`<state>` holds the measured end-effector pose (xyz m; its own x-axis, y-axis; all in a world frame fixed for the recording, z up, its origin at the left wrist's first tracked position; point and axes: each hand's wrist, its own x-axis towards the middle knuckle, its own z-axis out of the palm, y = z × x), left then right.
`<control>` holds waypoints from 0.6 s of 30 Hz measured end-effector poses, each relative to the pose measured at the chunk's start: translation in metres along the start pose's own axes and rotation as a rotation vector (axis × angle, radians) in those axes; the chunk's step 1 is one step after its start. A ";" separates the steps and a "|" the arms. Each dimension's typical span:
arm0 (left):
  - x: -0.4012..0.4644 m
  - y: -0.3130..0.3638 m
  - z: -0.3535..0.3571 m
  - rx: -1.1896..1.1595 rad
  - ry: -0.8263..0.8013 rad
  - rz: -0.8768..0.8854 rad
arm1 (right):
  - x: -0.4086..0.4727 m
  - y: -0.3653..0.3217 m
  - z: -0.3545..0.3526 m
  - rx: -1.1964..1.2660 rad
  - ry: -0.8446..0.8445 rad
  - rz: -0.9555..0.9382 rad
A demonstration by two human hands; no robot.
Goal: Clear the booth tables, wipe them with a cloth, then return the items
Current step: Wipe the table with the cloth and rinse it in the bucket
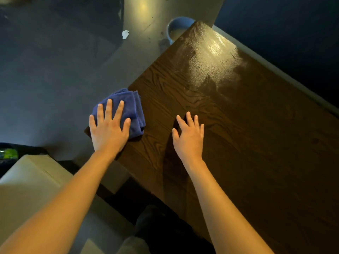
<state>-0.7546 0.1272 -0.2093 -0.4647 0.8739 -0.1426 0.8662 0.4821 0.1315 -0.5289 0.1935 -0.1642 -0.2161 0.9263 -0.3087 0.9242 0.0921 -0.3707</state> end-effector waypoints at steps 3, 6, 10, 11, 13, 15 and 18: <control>-0.018 -0.003 0.000 -0.021 0.004 -0.100 | -0.014 -0.004 0.007 0.000 -0.033 -0.039; -0.029 0.002 0.002 -0.092 -0.006 -0.226 | -0.030 -0.004 0.011 0.010 -0.066 -0.062; -0.040 0.010 0.003 -0.306 0.048 -0.377 | -0.050 0.001 0.012 0.022 -0.109 -0.096; -0.044 0.013 0.003 -0.353 0.064 -0.410 | -0.054 0.004 0.013 0.024 -0.117 -0.106; -0.051 0.021 0.003 -0.473 0.080 -0.493 | -0.060 0.010 0.014 0.019 -0.122 -0.126; -0.062 0.030 0.005 -0.582 0.086 -0.556 | -0.066 0.014 0.015 0.016 -0.119 -0.146; -0.082 0.045 0.008 -0.668 0.065 -0.623 | -0.074 0.019 0.017 0.034 -0.115 -0.152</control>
<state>-0.6759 0.0771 -0.1992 -0.8394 0.4357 -0.3250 0.1786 0.7858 0.5922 -0.5012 0.1210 -0.1631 -0.3887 0.8546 -0.3444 0.8675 0.2135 -0.4493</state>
